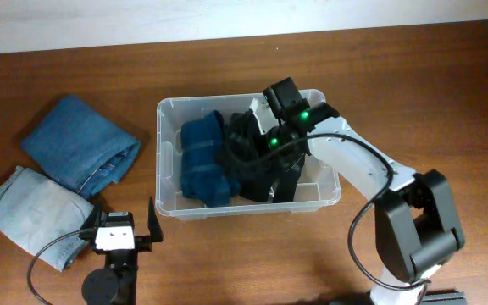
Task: Pack container
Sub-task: 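Place the second black garment with the right gripper beside the first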
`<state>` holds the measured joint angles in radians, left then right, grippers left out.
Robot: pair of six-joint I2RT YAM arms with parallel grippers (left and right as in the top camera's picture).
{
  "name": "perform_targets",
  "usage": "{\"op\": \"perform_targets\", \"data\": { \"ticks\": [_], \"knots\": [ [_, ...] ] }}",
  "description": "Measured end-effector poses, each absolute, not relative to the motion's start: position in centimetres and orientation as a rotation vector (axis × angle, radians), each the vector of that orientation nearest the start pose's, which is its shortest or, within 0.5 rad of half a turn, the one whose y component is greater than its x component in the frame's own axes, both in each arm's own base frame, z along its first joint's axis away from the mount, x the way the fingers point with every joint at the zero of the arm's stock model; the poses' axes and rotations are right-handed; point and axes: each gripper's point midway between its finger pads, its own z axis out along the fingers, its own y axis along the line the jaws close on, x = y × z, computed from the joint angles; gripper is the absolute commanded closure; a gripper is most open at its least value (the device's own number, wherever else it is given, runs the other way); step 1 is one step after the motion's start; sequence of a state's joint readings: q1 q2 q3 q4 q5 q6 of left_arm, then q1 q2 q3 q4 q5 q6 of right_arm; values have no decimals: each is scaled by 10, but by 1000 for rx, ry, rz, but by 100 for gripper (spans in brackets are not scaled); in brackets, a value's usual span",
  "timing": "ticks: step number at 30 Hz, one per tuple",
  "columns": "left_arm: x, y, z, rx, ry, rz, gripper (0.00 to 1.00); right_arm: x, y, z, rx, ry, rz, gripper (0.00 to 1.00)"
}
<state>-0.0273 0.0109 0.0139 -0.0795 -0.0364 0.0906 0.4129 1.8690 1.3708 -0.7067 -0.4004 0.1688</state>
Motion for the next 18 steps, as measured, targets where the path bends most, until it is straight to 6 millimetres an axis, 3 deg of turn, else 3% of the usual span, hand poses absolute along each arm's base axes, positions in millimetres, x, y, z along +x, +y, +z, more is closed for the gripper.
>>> {"op": "perform_targets", "data": {
  "ticks": [1,4,6,7,8,9,10,11,12,13,14,17,18],
  "knots": [
    [246,0,158,69,1646,78,1,363,228,84,-461,2791,667,1],
    [246,0,158,69,1646,78,1,351,214,91,-487,2850,578,1],
    [246,0,158,69,1646,78,1,350,208,117,-528,2834,526,1],
    [246,0,158,70,1646,79,1,355,208,138,-548,2788,509,1],
    [246,0,158,70,1646,79,1,364,208,172,-563,2702,491,1],
    [246,0,158,70,1646,79,1,372,209,208,-572,2597,485,6],
    [246,0,158,69,1646,78,1,374,209,227,-576,2543,483,25],
    [246,0,158,69,1646,78,1,373,208,248,-579,2487,481,35],
    [246,0,158,69,1646,78,1,373,207,254,-587,2468,473,46],
    [246,0,158,69,1646,78,1,372,207,256,-591,2463,470,64],
    [246,0,158,69,1646,79,1,373,210,246,-603,2487,465,68],
    [246,0,158,69,1646,79,0,372,225,182,-663,2634,444,68],
    [246,0,158,69,1646,79,1,366,234,138,-709,2735,431,68]
  ]
}}
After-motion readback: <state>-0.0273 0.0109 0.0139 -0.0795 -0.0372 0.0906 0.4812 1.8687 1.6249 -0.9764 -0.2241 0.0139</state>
